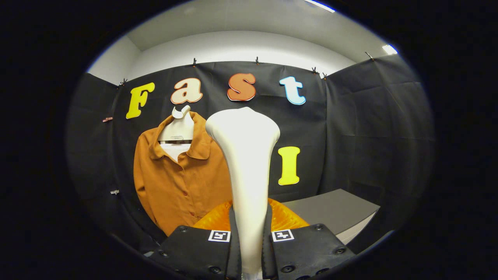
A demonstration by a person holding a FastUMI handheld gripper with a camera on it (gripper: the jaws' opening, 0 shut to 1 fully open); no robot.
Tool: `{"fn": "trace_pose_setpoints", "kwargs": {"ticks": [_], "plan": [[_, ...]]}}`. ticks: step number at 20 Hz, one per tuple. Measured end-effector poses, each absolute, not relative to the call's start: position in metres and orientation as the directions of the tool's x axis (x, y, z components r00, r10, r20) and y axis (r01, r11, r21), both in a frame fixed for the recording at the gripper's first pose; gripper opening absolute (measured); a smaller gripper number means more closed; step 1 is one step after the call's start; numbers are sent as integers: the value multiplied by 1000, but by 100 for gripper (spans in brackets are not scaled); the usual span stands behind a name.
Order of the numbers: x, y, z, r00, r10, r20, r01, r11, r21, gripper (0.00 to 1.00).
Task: Iron the clothes twice with a garment steamer, once on the left side and once on the right side.
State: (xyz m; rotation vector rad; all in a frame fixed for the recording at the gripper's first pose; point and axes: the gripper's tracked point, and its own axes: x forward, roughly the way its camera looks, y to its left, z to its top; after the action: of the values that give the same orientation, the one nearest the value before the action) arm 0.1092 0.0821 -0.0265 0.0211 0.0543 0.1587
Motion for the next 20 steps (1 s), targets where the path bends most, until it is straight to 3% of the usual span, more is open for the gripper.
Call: {"fn": "trace_pose_setpoints", "kwargs": {"ticks": [8,20], "plan": [[129,141,-49,981,182,-68,-182,983,3,24],[186,164,-89,987,127,-97,-132,990,-46,24]]}}
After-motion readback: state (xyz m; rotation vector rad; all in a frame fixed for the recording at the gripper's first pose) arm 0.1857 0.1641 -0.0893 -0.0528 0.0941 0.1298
